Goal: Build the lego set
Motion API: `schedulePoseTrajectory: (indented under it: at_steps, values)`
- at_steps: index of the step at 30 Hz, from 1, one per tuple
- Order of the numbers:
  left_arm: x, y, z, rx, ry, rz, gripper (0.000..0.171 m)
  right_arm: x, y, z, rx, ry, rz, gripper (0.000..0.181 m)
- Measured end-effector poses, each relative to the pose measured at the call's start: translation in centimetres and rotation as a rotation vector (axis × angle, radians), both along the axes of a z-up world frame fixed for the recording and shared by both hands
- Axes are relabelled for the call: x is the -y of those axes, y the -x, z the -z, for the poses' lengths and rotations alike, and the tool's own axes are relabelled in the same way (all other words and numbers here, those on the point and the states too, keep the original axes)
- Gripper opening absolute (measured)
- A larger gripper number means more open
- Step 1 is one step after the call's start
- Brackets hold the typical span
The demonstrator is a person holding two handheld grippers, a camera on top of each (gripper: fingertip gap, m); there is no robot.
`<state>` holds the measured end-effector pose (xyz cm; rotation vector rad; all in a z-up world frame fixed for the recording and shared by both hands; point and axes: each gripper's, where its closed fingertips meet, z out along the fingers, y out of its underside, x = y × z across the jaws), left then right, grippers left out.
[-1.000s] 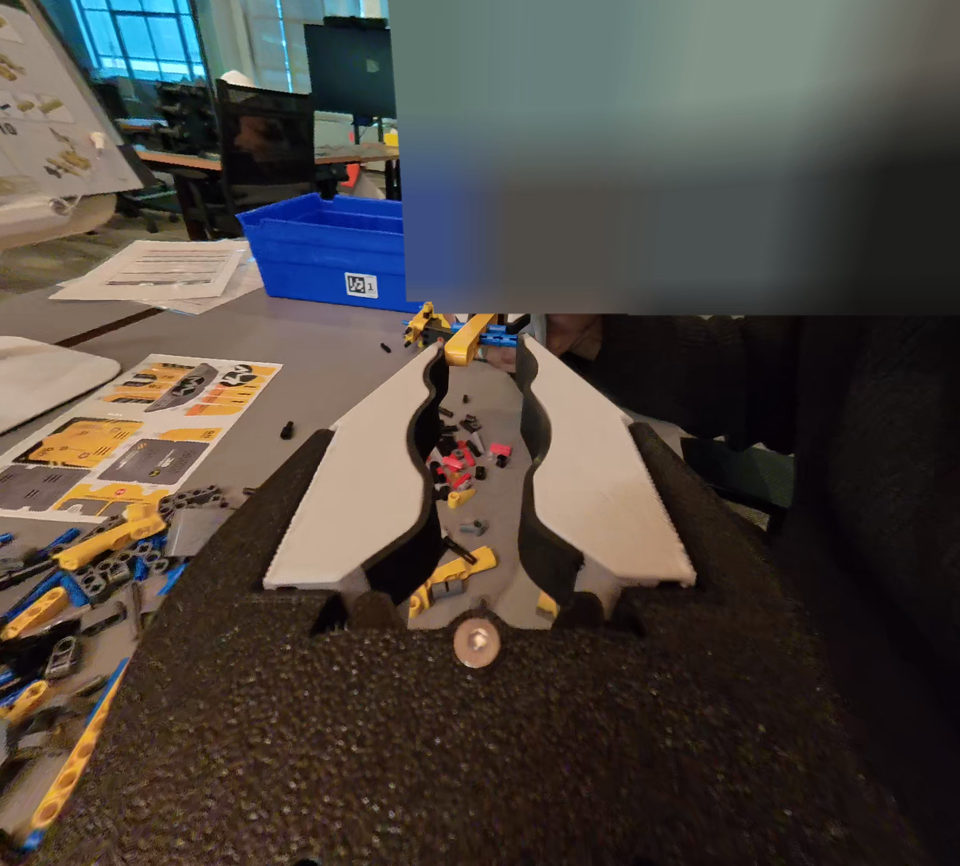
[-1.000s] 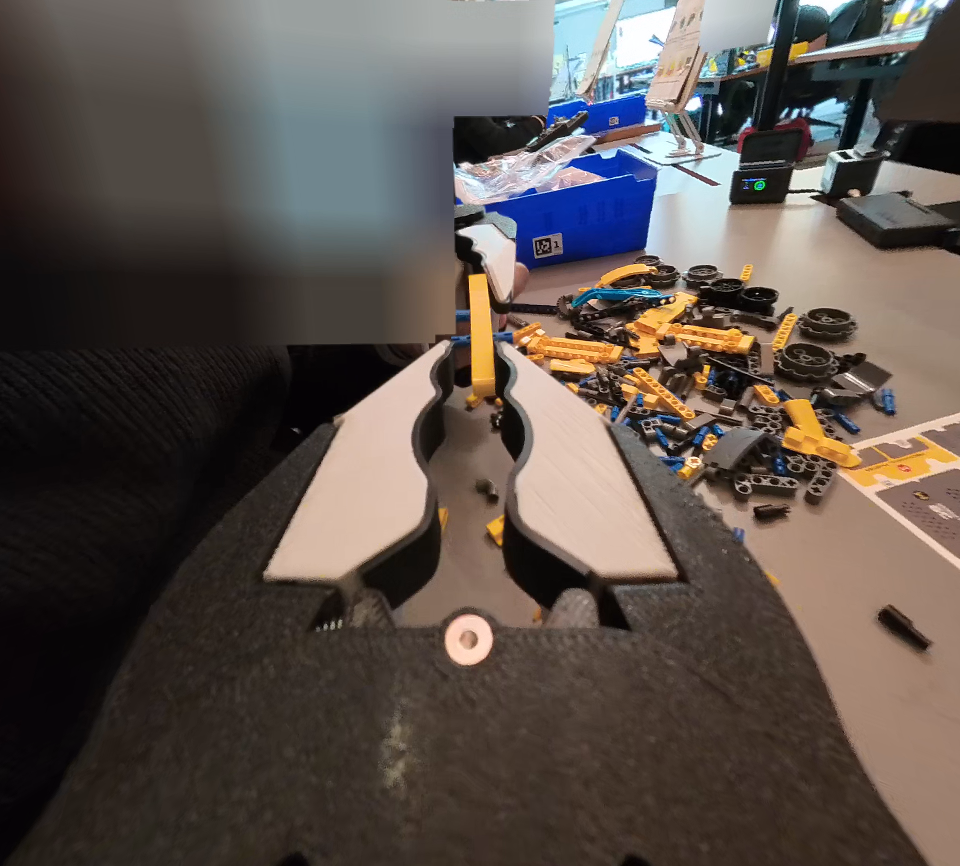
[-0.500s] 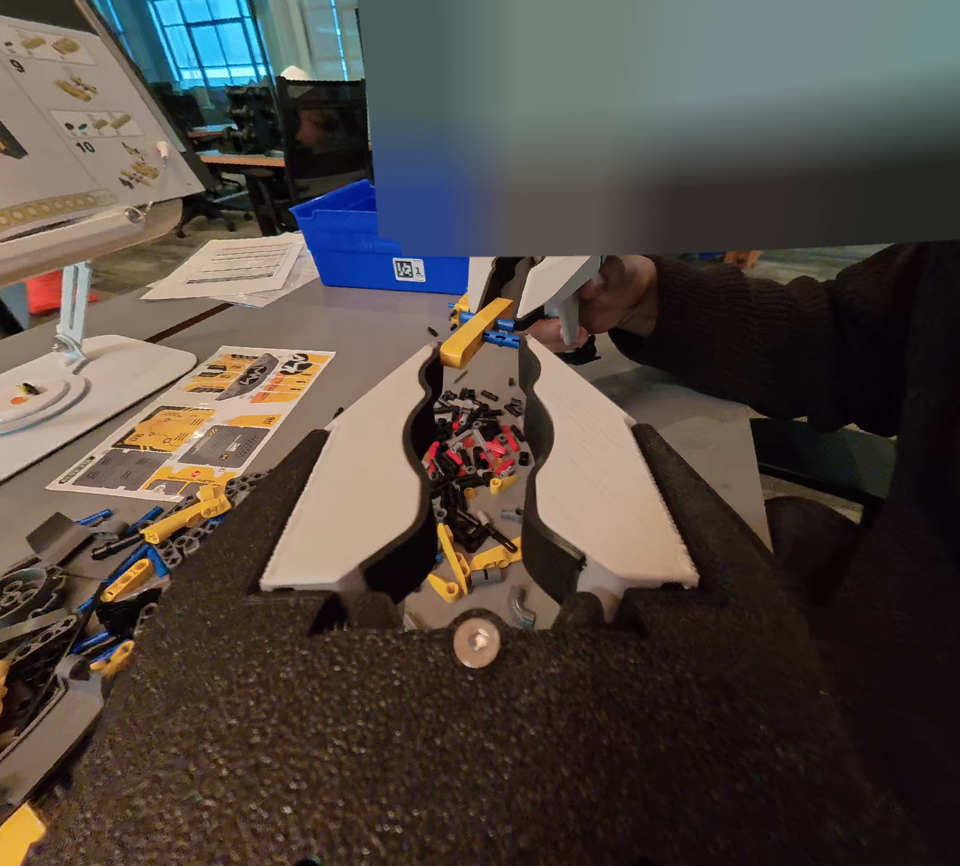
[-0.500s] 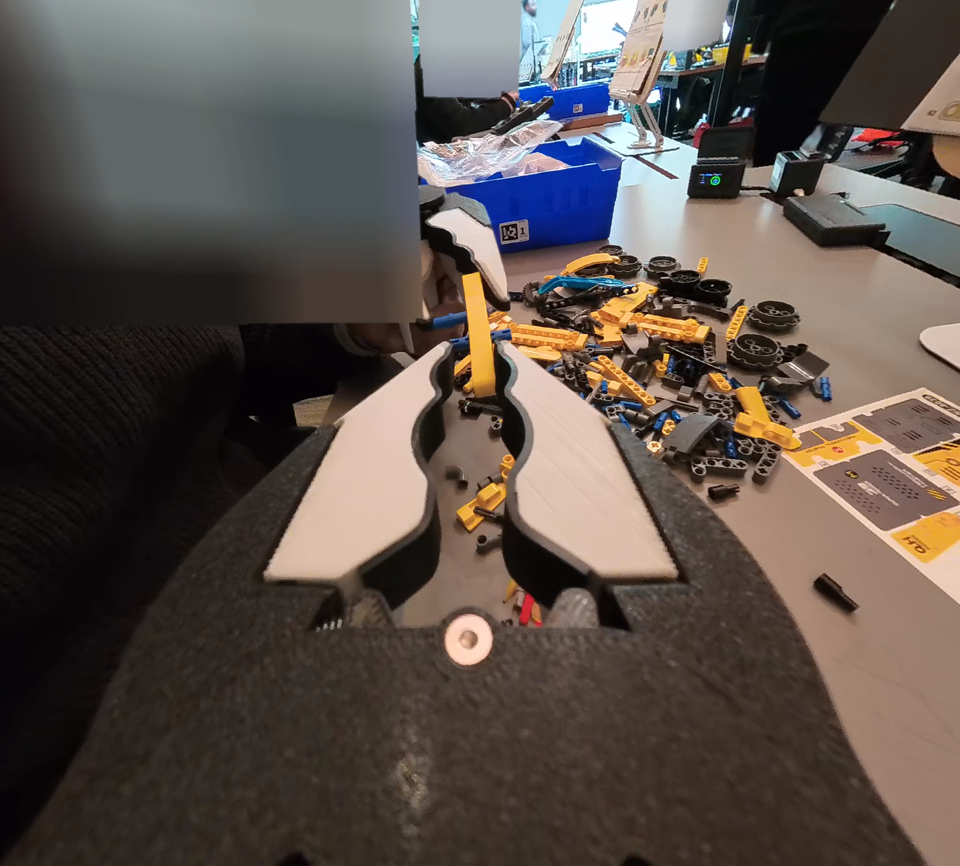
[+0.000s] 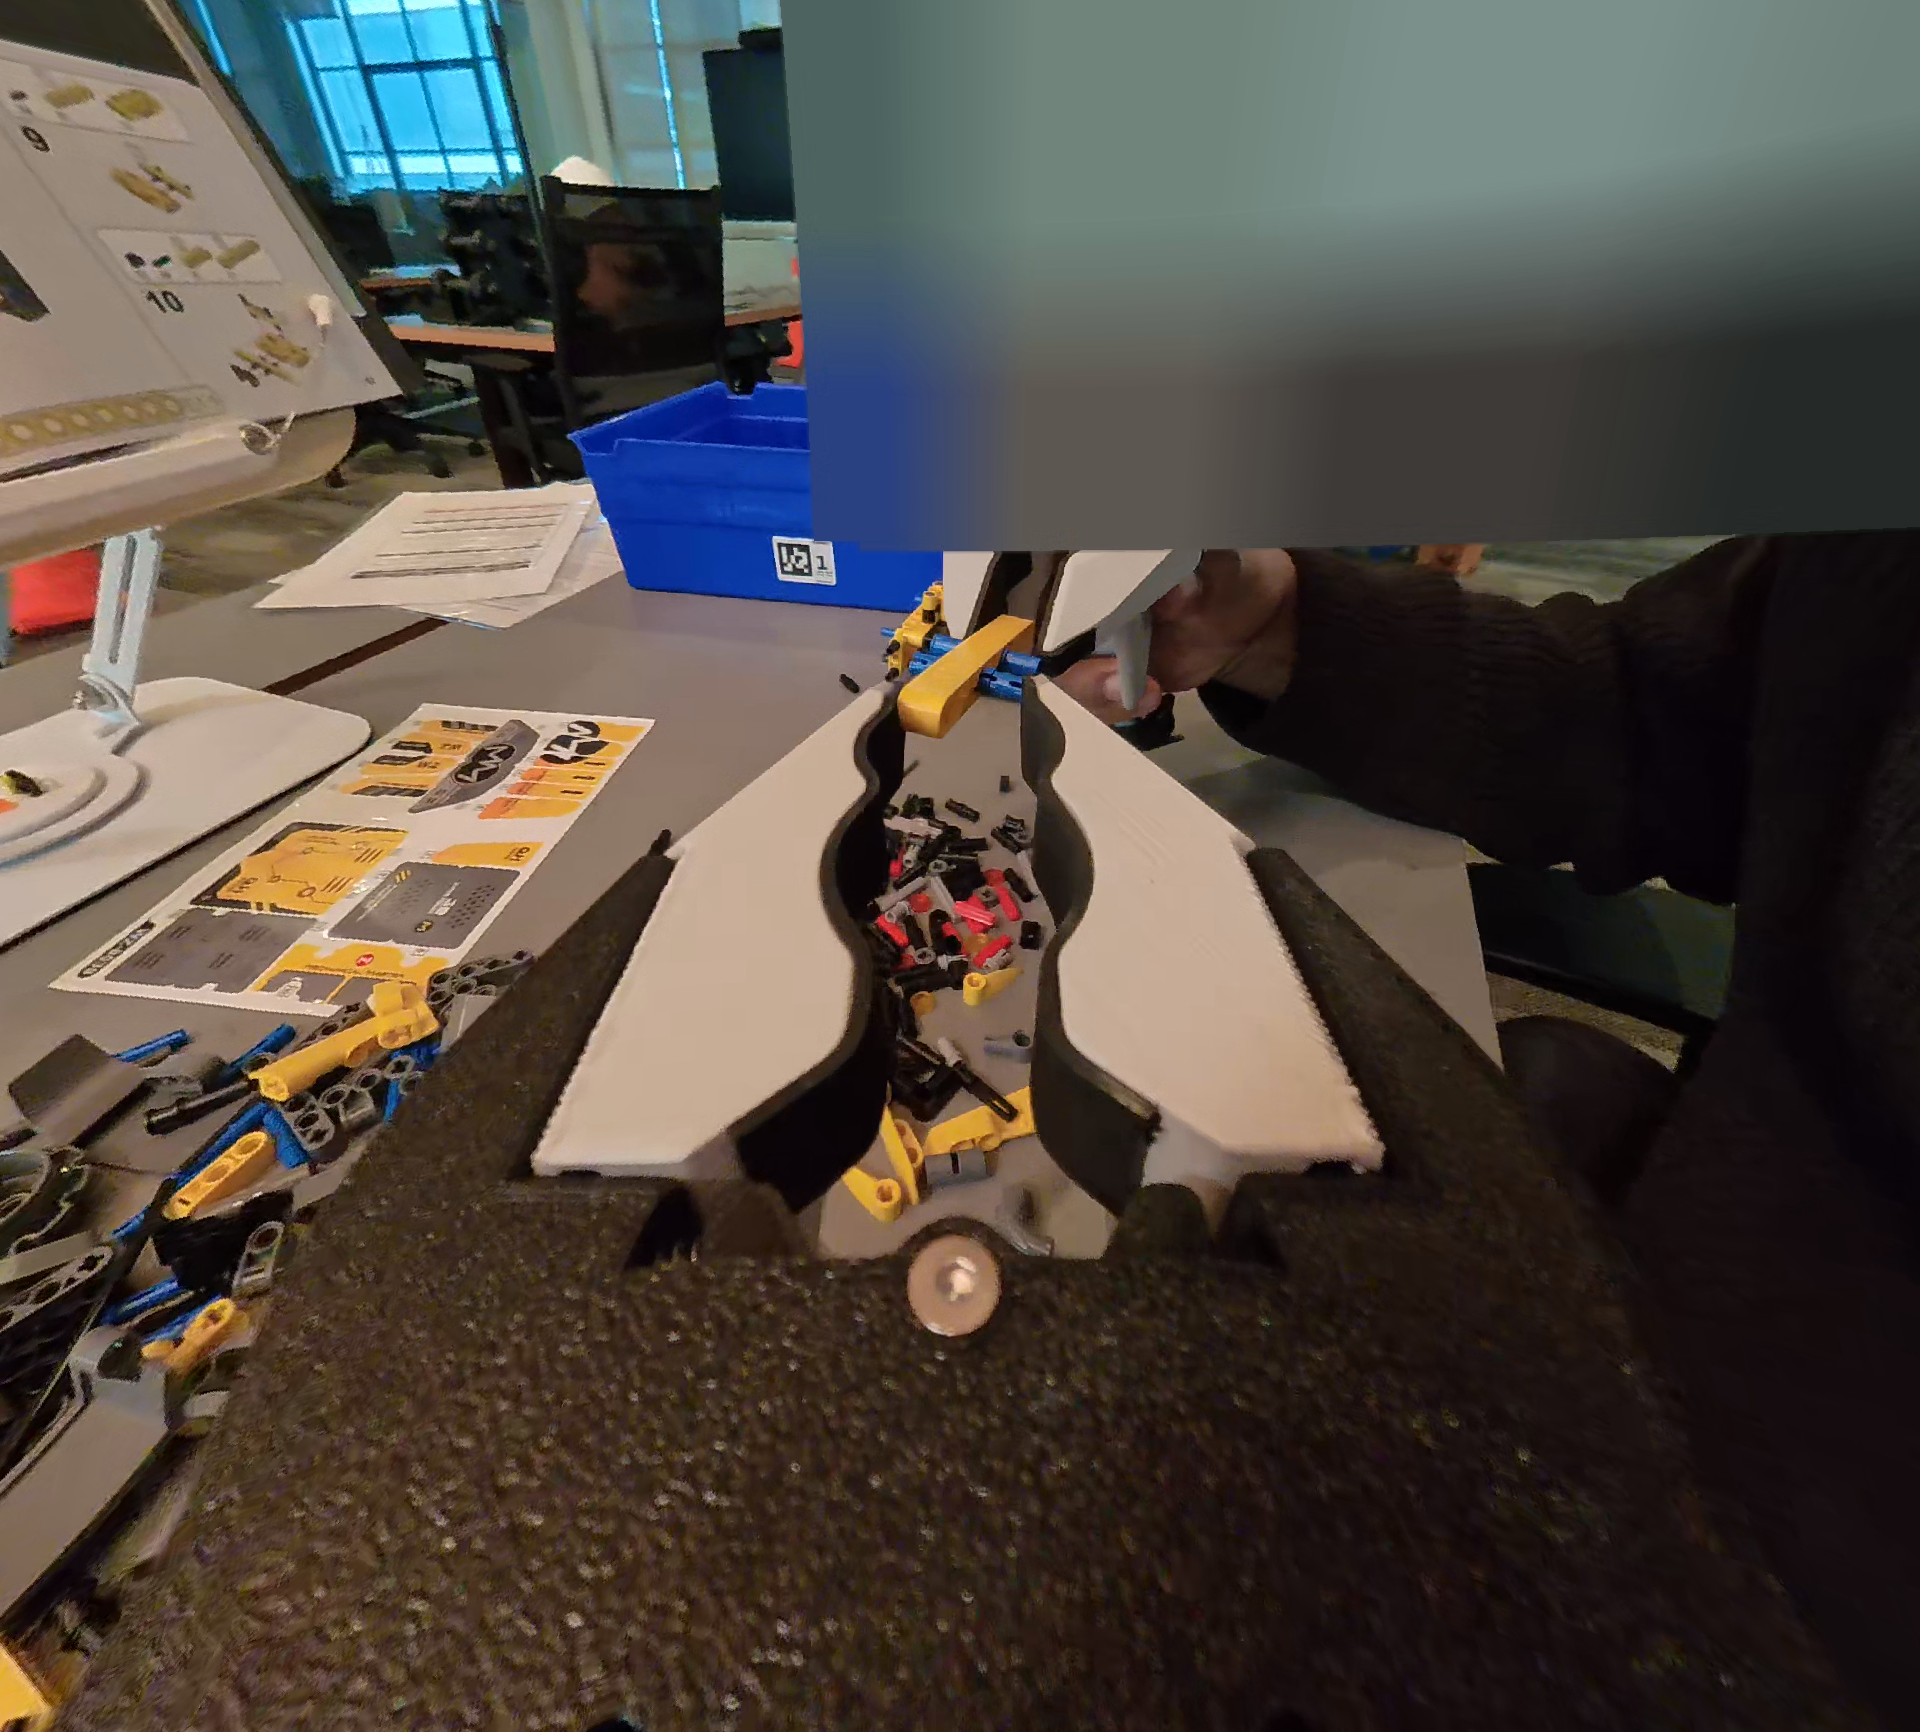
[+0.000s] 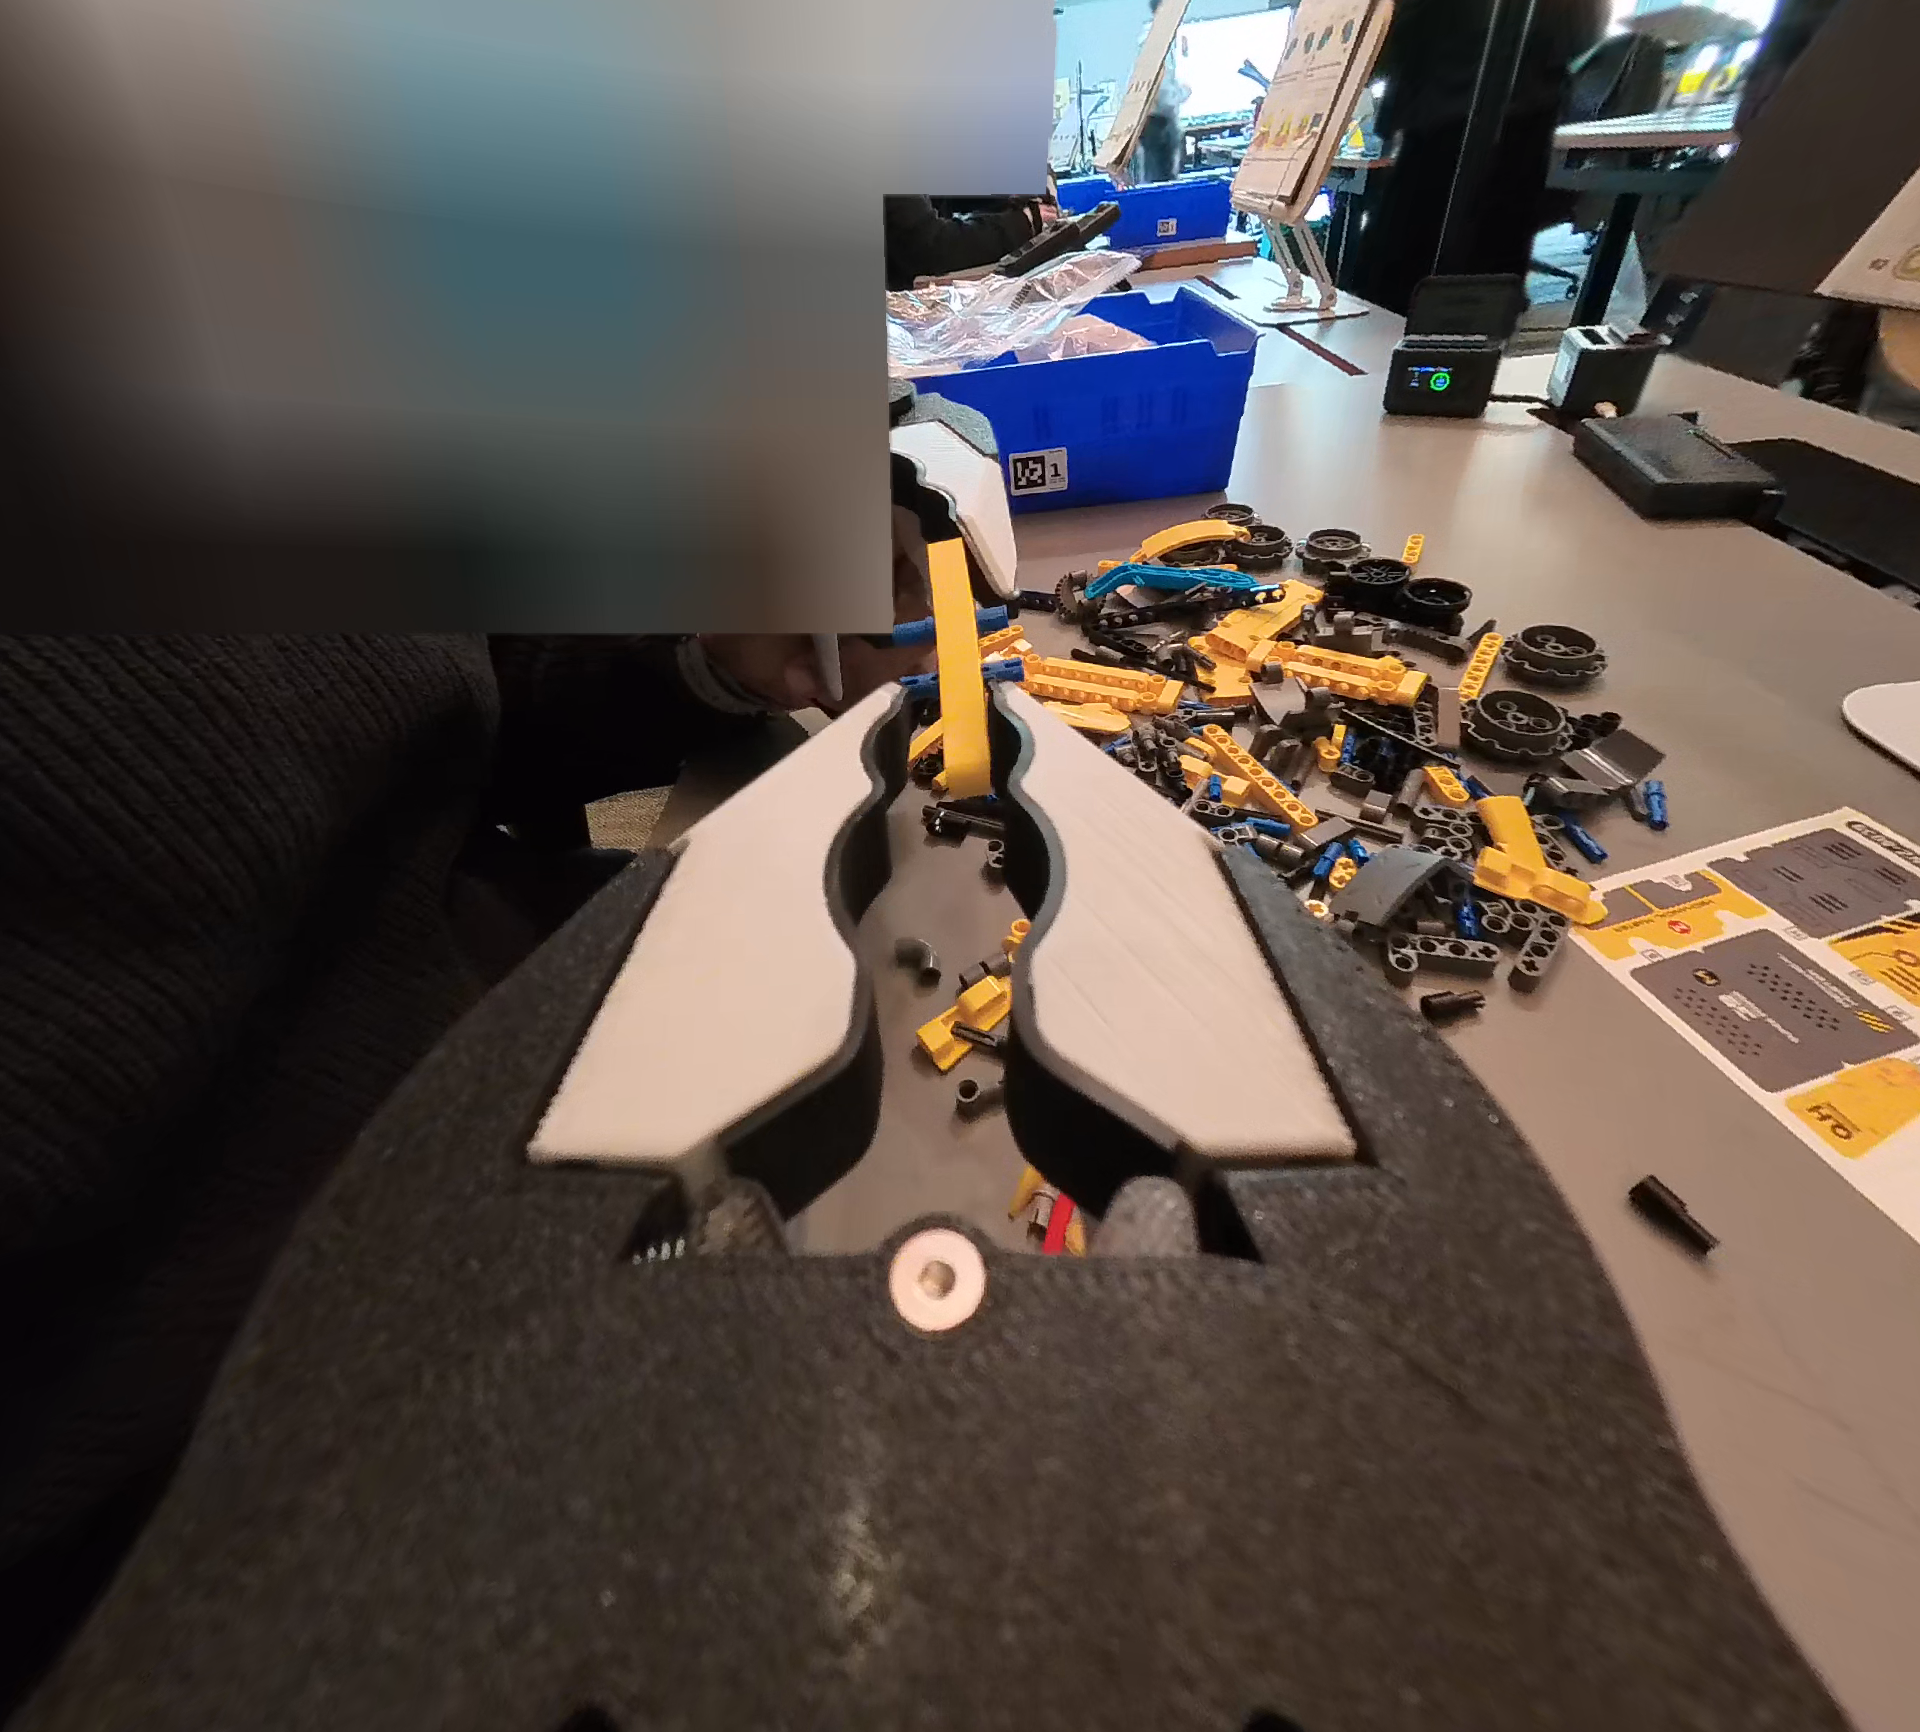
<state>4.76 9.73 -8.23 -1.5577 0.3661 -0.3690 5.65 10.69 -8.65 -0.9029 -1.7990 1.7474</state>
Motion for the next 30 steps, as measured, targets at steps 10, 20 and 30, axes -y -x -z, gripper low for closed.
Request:
schedulePoseTrajectory:
  at_steps: [10, 20, 30]
  values:
    - [-0.2, 0.5, 0.2, -0.033, -0.006, -0.039, 0.023, -0.2, 0.4, 0.1, -0.016, -0.024, 0.036, 0.014]
    - [-0.1, 0.4, 0.0, -0.046, -0.033, -0.044, 0.022, 0.0, 0.3, 0.0, -0.031, -0.024, 0.026, 0.015]
    - [-0.2, 1.1, -0.2, 0.0, -0.075, -0.076, 0.025, -0.5, 0.6, -0.6, -0.102, -0.064, 0.089, 0.007]
